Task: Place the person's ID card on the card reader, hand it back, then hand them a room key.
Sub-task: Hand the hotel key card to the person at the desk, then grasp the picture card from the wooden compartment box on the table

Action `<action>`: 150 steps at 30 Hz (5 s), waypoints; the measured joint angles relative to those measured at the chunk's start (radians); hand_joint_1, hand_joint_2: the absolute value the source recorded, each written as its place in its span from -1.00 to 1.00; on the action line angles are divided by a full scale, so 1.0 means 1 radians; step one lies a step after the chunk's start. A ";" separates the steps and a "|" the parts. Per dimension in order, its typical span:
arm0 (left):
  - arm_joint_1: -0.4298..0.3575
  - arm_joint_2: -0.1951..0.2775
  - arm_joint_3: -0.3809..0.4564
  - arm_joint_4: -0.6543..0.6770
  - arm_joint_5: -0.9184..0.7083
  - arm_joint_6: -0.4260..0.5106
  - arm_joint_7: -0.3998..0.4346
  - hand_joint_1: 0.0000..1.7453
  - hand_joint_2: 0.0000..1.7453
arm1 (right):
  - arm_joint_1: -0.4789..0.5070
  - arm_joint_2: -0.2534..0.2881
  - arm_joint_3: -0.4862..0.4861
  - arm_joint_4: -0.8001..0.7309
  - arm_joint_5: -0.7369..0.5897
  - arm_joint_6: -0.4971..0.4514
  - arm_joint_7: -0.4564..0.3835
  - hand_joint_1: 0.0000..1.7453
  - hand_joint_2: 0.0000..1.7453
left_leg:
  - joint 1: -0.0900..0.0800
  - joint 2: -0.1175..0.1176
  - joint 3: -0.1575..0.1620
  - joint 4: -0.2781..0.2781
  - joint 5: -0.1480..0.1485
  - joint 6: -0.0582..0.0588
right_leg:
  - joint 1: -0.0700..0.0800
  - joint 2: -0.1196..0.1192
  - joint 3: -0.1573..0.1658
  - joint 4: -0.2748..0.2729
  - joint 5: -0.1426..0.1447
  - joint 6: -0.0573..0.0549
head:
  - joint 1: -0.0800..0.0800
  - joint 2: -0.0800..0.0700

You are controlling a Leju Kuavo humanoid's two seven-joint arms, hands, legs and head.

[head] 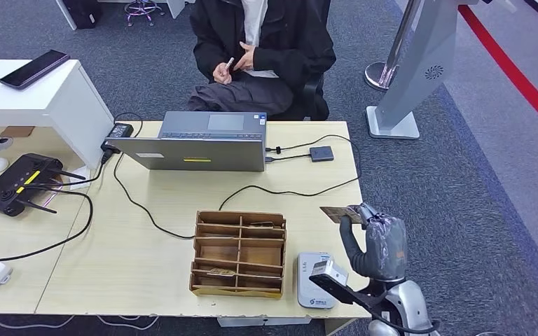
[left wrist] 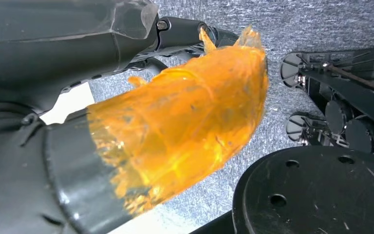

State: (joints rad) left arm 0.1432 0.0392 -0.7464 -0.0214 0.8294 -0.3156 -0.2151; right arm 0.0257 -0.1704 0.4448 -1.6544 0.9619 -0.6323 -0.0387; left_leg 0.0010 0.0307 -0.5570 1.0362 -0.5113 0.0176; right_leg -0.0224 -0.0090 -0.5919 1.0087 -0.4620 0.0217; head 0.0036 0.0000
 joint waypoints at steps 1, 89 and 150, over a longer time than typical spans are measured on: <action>0.000 0.001 0.002 0.000 -0.005 -0.001 -0.001 -1.00 -1.00 | -0.008 0.001 0.003 -0.003 0.006 -0.001 -0.004 1.00 1.00 | 0.000 0.000 0.000 0.000 0.000 0.000 | 0.000 0.000 0.000 0.000 0.000 0.000 | 0.000 0.000; -0.212 -0.152 -0.077 -0.095 -0.263 0.889 0.025 -1.00 -1.00 | 0.014 0.133 0.138 -0.274 -0.837 0.346 -0.404 -1.00 -1.00 | -0.001 -0.002 -0.004 0.000 0.002 0.002 | -0.001 -0.002 -0.004 0.000 0.002 0.001 | 0.000 0.000; -0.212 -0.152 -0.076 -0.095 -0.238 0.895 0.004 -1.00 -1.00 | 0.136 0.145 0.073 -0.264 -1.025 0.518 -0.477 -1.00 -1.00 | -0.001 -0.002 -0.004 0.000 0.002 0.002 | -0.001 -0.002 -0.004 0.000 0.002 0.002 | 0.000 0.000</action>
State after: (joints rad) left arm -0.0684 -0.1133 -0.8228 -0.1164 0.5913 0.5798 -0.2108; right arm 0.1621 -0.0256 0.5174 -1.9185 -0.0629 -0.1140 -0.5155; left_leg 0.0000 0.0289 -0.5614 1.0366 -0.5095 0.0192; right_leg -0.0230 -0.0113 -0.5963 1.0088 -0.4601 0.0234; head 0.0038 0.0000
